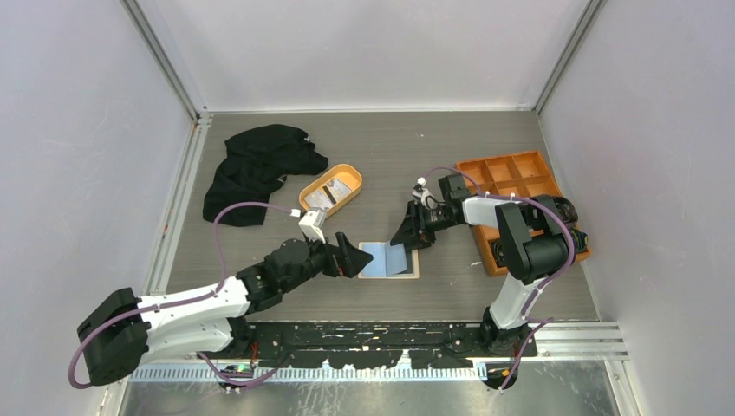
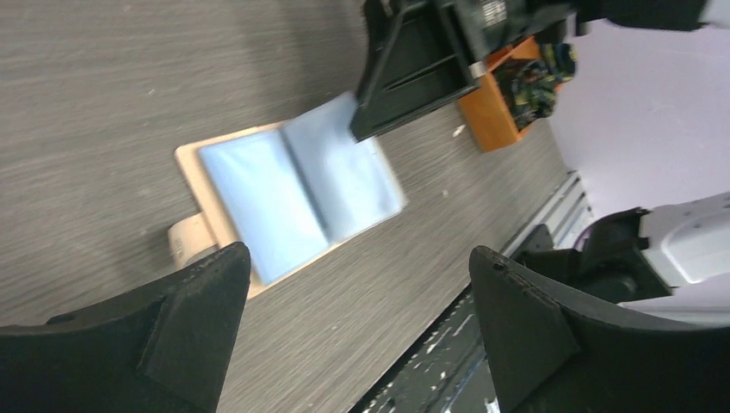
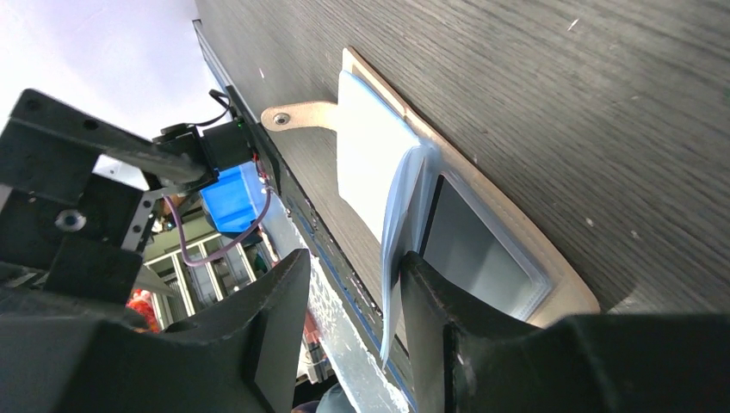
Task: Put the credit cards into the card holder
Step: Turn over the card slot in the card holder.
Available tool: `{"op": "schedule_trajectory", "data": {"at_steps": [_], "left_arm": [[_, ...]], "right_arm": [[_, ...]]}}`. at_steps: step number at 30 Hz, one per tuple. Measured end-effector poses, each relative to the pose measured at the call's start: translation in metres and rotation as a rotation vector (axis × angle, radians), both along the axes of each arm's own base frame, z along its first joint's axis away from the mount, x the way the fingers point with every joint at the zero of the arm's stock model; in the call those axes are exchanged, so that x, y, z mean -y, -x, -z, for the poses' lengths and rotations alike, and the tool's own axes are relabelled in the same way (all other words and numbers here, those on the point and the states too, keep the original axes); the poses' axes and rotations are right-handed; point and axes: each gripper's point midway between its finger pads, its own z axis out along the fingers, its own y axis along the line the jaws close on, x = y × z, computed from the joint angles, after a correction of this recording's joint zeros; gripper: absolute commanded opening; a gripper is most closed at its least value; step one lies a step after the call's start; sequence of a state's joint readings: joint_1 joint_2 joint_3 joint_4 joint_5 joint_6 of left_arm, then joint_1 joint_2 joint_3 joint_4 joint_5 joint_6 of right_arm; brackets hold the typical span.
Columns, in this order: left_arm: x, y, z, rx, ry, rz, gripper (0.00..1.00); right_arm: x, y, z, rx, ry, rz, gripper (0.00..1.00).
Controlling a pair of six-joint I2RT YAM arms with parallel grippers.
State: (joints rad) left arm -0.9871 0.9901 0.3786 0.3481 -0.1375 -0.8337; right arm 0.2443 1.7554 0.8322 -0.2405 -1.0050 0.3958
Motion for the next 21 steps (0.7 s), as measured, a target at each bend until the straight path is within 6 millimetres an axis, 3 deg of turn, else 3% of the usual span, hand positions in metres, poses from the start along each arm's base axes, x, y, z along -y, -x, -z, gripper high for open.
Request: {"op": "schedule_trajectory", "data": {"at_steps": [6,15,21], "left_arm": [[0.002,0.003,0.024,-0.093,-0.072,0.010,0.85],[0.043,0.021,0.016,-0.088,-0.285,0.045,0.82],[0.036,0.023,0.036,-0.083,-0.392,0.017,0.81]], "right_arm": [[0.000,0.000,0.000,-0.002,-0.003,-0.001,0.49],[0.000,0.000,0.000,-0.002,-0.004,-0.002,0.49],[0.000,0.001,-0.001,-0.002,-0.006,-0.003,0.49]]}}
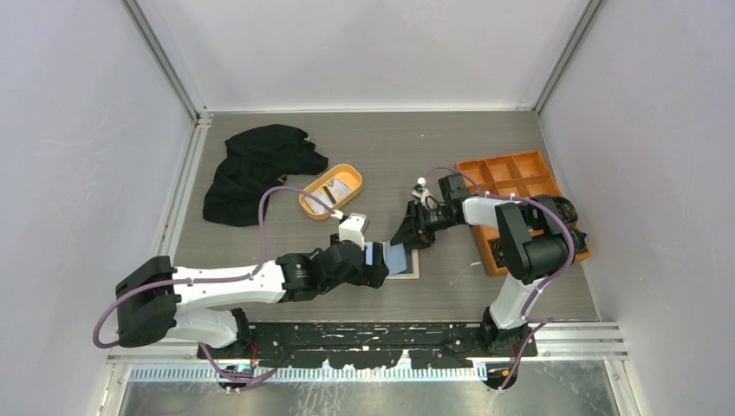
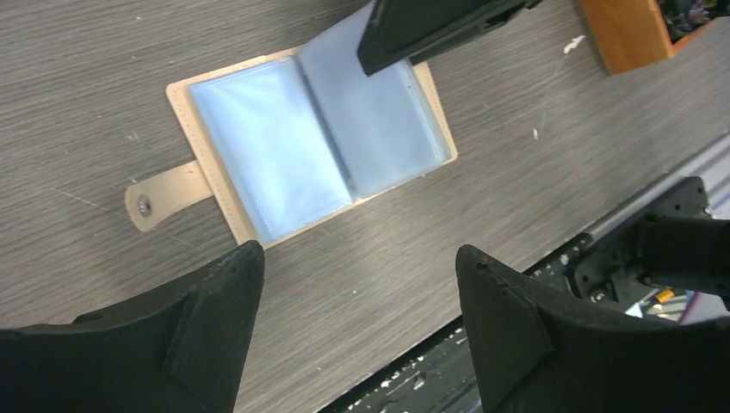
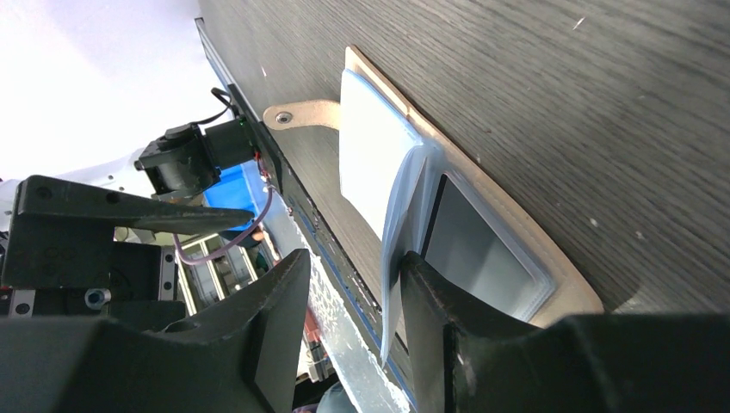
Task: Put the credit cards into the card holder
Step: Turn over the card slot in the card holder.
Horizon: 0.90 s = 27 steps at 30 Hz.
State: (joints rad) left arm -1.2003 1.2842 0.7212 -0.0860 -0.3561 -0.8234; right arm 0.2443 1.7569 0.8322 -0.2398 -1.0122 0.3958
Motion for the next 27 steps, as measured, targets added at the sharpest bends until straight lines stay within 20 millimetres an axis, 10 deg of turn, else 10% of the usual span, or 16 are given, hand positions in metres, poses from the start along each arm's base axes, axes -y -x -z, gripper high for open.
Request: {"op": "schedule_trajectory", "data": {"at_steps": [27], "left_arm": [[0.013,0.000,0.061,-0.038,-0.217,0.007,0.75]], "right_arm": [[0.000,0.002,0.001,0.010,-0.006,-0.015,0.49]]}}
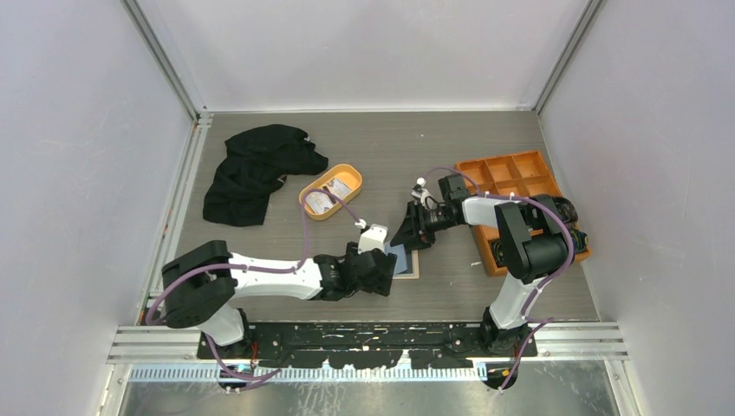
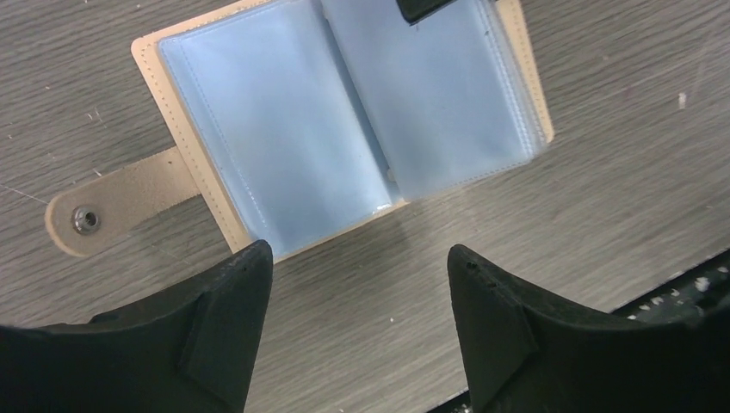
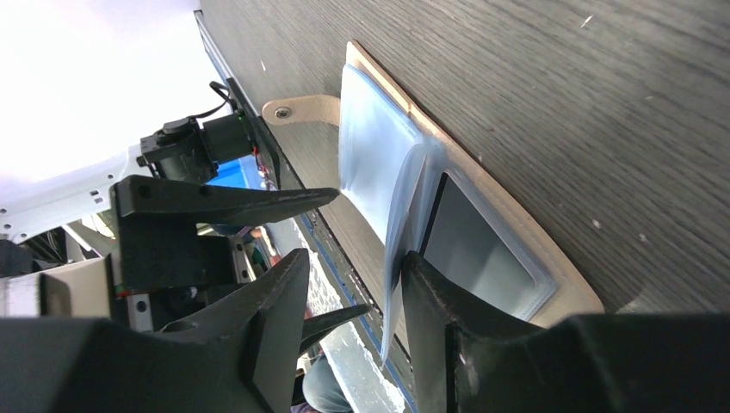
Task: Put the credit cards into the card holder
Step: Turn over the card slot in the card holder.
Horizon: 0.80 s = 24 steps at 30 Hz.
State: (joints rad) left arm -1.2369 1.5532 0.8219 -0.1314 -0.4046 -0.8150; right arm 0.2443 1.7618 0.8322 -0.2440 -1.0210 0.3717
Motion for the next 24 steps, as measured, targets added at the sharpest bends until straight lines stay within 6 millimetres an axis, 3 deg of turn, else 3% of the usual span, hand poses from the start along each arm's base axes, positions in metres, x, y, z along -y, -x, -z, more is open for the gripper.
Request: {"op": "schedule_trajectory", "data": {"at_steps": [5,15,24], "left_arm": [[0.001,-0.003,0.013,0.002,-0.042,-0.007,0.78],[0.020,-0.012,-0.007,0.055,0.008,0.026,0.79],[0.036,-0.019,-0.019,0.086,0.024,0.045,0.93]], "right_arm": [[0.000,0.000,0.000,0.000,-0.002,-0.001,0.49],[0.000,0.000,0.000,0.000,-0.002,-0.001,0.49],[0.000,0.000,0.000,-0.002,-0.002,-0.001,0.49]]}}
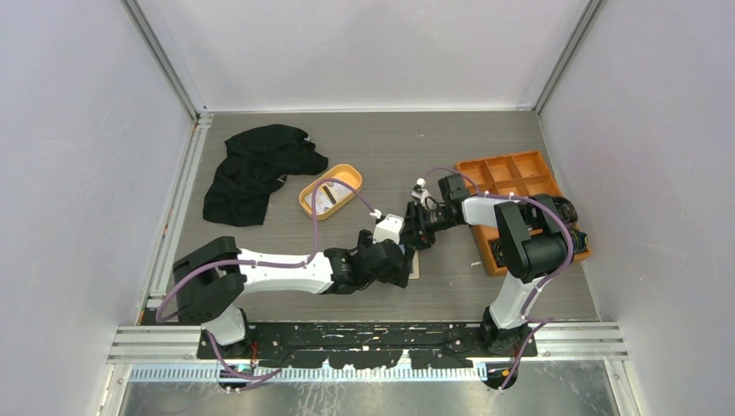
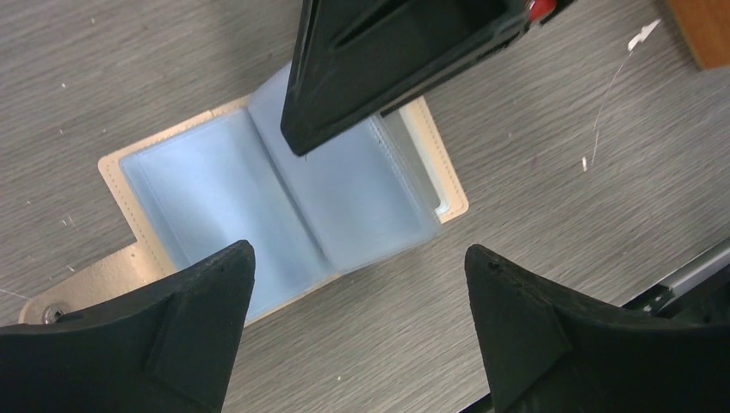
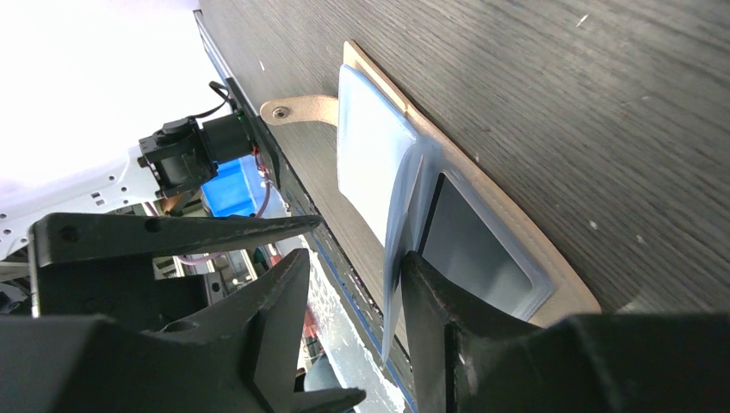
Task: Put the credit cards into the card holder
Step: Turn over the card slot in the card holder.
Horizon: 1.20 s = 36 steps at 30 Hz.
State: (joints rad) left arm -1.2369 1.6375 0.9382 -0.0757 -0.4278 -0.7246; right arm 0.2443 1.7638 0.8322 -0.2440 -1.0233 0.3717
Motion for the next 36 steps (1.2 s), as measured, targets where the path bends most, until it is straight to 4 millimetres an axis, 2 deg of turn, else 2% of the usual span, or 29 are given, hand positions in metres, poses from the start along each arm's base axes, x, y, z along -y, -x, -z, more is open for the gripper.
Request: {"op": "schedule_trajectory", "data": {"at_steps": [5,10,17,25,30,36], "left_arm": [[0.009,-0.009,-0.010,0.019,0.004,-0.028,0.94],[0.013,-0.015,-0.006,0.017,-0.029,-0.062,0.92],[0.006,-0.017,0.009,0.007,-0.104,-0.084,0.73],[0.004,-0.017,0.012,-0.007,-0.095,-0.093,0.63],[-0.005,-0.014,0.020,-0.034,-0.088,-0.084,0.62],[-0.007,-0.012,0.013,-0.044,-0.024,-0.068,0.62]], "right_arm": [[0.000,0.001,0.002,-0.008,0.002,0.000,0.49],[0.000,0.001,0.002,-0.011,0.003,0.000,0.49],[0.000,0.001,0.002,-0.011,0.003,0.000,0.49],[0.000,0.001,0.002,-0.012,0.003,-0.001,0.49],[0.000,0.001,0.002,-0.012,0.003,0.000,0.49],[0.000,0.001,0.002,-0.011,0.003,-0.001,0.50]]}}
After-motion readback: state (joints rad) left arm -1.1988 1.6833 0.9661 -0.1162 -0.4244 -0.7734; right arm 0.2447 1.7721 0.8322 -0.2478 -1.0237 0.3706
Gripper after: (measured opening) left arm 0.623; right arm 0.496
